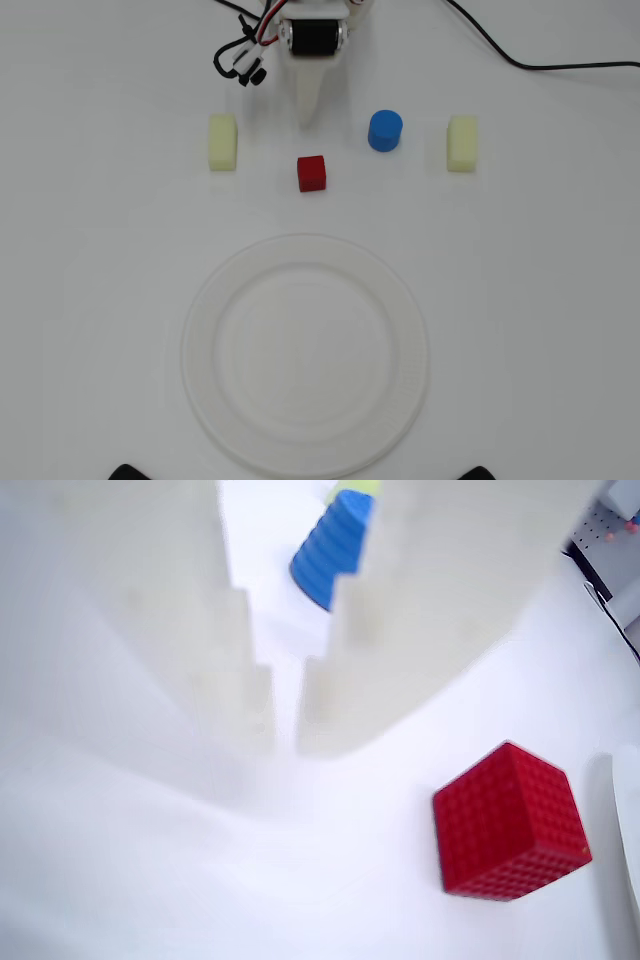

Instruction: Grasp a blue block and put it in the dish.

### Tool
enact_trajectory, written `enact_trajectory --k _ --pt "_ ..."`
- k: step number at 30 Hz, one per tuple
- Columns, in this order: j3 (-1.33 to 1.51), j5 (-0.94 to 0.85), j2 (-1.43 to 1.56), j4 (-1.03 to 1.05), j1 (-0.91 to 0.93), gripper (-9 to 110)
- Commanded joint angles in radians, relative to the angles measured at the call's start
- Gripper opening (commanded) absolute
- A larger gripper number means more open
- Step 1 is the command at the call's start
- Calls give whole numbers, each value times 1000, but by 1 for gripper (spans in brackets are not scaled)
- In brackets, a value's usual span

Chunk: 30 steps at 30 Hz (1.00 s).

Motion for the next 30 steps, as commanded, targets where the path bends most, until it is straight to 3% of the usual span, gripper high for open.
enact_trajectory --k 1,22,30 --pt "84 -6 172 75 -12 0" --pt "84 6 172 75 -9 0" --pt "-9 -28 153 81 74 0"
